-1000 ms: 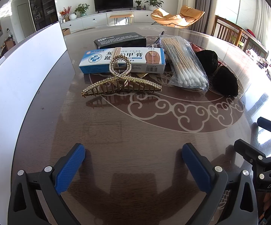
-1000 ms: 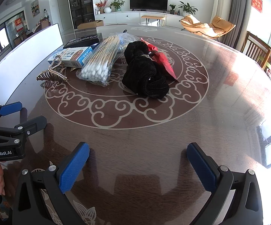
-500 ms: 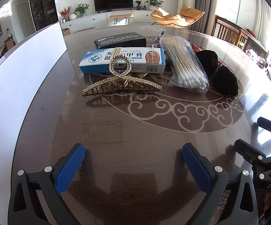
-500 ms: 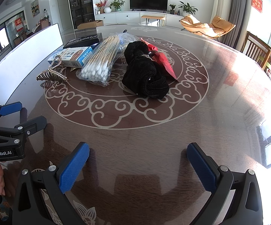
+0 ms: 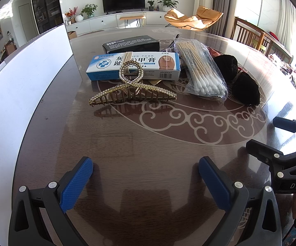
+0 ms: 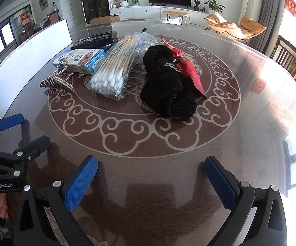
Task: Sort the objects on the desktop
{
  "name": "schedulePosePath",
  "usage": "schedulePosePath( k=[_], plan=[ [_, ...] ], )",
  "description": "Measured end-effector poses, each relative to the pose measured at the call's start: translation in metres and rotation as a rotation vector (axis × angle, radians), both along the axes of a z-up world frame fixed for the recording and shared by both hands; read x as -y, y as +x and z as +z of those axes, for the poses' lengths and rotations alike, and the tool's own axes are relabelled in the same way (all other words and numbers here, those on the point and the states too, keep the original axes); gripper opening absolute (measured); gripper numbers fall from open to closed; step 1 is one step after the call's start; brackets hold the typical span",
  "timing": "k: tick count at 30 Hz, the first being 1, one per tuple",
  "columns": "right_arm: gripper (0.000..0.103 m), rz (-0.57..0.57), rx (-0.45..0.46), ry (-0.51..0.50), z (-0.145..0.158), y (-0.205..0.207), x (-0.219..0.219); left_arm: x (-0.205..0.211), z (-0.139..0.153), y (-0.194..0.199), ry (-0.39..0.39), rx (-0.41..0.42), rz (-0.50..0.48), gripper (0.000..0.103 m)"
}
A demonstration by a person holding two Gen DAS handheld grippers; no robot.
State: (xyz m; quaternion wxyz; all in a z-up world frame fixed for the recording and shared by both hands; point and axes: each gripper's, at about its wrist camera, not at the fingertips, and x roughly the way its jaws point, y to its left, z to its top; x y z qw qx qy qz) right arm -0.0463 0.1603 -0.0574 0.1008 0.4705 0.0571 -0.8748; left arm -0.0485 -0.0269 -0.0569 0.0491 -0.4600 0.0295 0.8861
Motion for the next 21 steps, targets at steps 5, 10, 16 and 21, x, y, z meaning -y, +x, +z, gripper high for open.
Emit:
schedulePosePath(
  k=[5, 10, 16, 21],
  plan=[
    [0.103, 0.015, -0.01, -0.002, 0.0, -0.021, 0.005, 0.0, 0.0, 0.0, 0.0, 0.0, 0.0, 0.103],
    [0.103, 0.032, -0.02, -0.004, 0.001, -0.043, 0.009, 0.0, 0.0, 0.0, 0.0, 0.0, 0.0, 0.103],
    [0.103, 0.049, -0.029, -0.006, 0.001, -0.062, 0.016, 0.0, 0.0, 0.0, 0.0, 0.0, 0.0, 0.103],
    [0.103, 0.06, -0.038, -0.009, 0.0, -0.07, 0.02, 0.0, 0.0, 0.0, 0.0, 0.0, 0.0, 0.103]
  ],
)
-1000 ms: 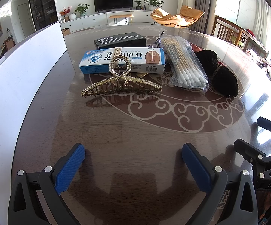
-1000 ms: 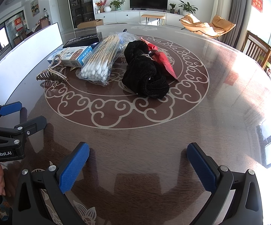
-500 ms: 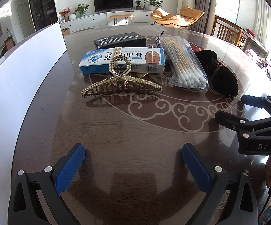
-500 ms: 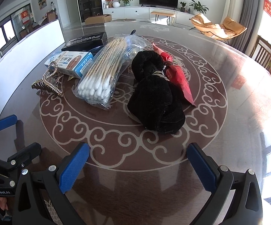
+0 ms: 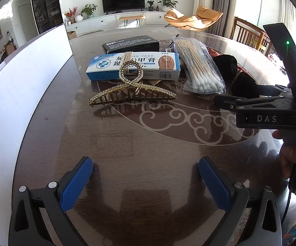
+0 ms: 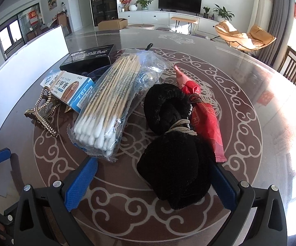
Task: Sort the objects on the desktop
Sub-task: 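Reach the right tool to the black knit hat and close on it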
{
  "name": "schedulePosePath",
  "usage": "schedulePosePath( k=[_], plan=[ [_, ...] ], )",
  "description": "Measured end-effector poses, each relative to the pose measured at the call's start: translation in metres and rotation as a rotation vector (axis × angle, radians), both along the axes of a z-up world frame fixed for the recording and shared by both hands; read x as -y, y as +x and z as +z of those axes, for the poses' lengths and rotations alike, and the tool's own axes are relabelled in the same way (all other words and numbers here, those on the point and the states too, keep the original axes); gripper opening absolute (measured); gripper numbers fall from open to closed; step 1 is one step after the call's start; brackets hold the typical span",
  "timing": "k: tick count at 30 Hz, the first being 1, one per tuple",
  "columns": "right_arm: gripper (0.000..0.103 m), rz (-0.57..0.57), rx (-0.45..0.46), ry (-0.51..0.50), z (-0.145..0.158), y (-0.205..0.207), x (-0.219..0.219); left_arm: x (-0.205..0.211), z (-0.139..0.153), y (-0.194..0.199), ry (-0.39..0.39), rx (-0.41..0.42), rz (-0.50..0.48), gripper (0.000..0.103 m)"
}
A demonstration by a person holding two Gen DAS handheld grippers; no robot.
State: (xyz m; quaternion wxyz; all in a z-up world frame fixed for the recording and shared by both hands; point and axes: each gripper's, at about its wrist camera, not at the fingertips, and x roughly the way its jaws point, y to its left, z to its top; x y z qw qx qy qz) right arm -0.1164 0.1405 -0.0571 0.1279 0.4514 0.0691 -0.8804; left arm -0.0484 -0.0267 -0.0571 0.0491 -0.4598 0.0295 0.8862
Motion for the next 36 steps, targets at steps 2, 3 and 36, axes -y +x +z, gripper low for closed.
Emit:
schedulePosePath(
  k=[2, 3, 36],
  plan=[
    [0.103, 0.002, 0.0, 0.0, 0.001, -0.002, 0.0, 0.0, 0.0, 0.0, 0.0, 0.0, 0.0, 0.103],
    [0.103, 0.003, 0.001, 0.0, 0.001, -0.003, 0.001, 0.0, 0.0, 0.0, 0.0, 0.0, 0.0, 0.103],
    [0.043, 0.004, -0.01, -0.064, 0.012, -0.015, -0.017, 0.0, 0.0, -0.001, 0.001, 0.0, 0.0, 0.103]
  ],
)
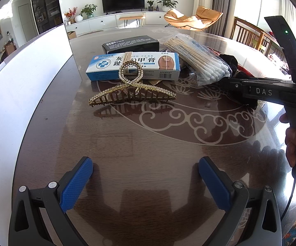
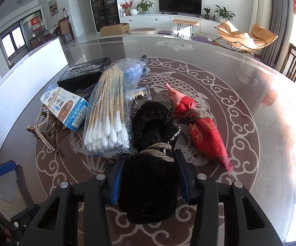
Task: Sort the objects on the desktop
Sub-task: 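Reach the right tool to the black knit hat and close on it, then lift the black knit hat with the right gripper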
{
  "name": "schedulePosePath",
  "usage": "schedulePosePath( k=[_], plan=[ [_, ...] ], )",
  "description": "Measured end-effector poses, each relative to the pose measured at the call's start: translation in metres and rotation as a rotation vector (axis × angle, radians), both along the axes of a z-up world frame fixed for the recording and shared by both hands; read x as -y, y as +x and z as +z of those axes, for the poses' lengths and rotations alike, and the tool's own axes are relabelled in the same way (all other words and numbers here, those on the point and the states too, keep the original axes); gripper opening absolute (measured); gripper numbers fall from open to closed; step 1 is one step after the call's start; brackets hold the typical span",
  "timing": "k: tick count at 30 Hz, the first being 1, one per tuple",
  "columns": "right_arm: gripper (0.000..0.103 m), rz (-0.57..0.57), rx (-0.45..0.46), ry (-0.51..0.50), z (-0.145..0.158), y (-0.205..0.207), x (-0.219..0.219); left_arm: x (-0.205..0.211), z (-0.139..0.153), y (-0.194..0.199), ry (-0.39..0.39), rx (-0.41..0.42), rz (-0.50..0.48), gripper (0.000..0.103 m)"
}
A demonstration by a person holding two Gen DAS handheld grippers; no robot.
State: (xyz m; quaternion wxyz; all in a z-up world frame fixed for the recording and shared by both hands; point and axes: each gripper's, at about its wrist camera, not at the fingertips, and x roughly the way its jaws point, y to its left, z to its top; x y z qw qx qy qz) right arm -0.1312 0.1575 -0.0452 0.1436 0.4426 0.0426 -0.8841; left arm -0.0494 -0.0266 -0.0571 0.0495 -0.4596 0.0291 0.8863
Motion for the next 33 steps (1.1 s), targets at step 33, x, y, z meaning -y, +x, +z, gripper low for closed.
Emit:
schedulePosePath(
  k=[33],
  plan=[
    [0.044, -0.008, -0.039, 0.035, -0.001, 0.091, -0.004, -0.001, 0.002, 0.002, 0.002, -0.001, 0.001, 0.103]
  ],
)
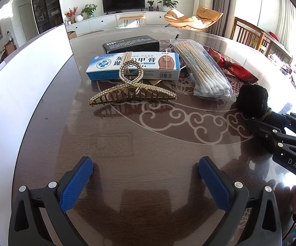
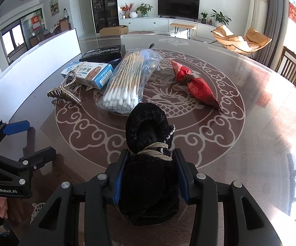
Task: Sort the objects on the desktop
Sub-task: 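Lift the black knit hat with the right gripper, then lower the left gripper onto the gold rhinestone claw clip and close while the right gripper holds the hat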
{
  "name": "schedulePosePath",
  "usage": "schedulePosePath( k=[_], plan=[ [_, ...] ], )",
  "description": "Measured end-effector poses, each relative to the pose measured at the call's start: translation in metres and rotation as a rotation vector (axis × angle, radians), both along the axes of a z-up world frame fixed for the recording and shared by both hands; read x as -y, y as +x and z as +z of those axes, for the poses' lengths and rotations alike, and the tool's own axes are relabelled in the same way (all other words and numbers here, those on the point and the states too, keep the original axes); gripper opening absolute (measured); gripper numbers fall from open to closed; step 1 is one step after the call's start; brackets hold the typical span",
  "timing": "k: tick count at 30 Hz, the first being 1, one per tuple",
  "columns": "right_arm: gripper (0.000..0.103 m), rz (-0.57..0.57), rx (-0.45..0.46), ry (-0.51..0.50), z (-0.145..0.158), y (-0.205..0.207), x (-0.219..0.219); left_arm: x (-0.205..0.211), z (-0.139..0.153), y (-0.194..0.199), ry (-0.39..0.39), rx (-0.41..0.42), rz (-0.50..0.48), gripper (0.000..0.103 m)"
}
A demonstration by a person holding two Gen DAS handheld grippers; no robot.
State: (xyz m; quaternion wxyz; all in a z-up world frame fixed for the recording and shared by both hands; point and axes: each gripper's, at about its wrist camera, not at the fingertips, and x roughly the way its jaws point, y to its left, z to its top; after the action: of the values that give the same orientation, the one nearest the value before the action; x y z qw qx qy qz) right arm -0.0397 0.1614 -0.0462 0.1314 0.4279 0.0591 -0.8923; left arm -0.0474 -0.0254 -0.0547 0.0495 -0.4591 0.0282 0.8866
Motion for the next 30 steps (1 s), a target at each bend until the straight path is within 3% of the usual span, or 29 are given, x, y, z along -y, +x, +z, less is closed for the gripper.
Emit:
schedulePosePath(
  k=[6, 10, 16, 21, 25, 30],
  plan=[
    [0.045, 0.002, 0.003, -0.013, 0.001, -0.001, -0.002, 0.0, 0.001, 0.001, 0.007, 0.005, -0.024, 0.103],
    [0.047, 0.008, 0.007, -0.033, 0.001, -0.001, -0.004, 0.011, 0.006, 0.001, 0.098, 0.006, -0.084, 0.103],
    [0.047, 0.009, 0.013, -0.072, 0.002, -0.003, -0.007, 0.037, 0.025, -0.033, 0.144, 0.011, -0.038, 0.103],
    [0.047, 0.008, 0.016, -0.093, 0.003, -0.003, -0.009, 0.032, 0.044, -0.074, 0.1, -0.036, -0.05, 0.103],
    [0.047, 0.009, 0.014, -0.079, 0.003, -0.002, -0.007, 0.024, 0.022, -0.101, 0.057, 0.067, -0.077, 0.103],
    [0.047, 0.009, 0.015, -0.083, 0.003, -0.003, -0.006, 0.028, 0.015, -0.101, 0.074, 0.067, -0.06, 0.103]
  ],
)
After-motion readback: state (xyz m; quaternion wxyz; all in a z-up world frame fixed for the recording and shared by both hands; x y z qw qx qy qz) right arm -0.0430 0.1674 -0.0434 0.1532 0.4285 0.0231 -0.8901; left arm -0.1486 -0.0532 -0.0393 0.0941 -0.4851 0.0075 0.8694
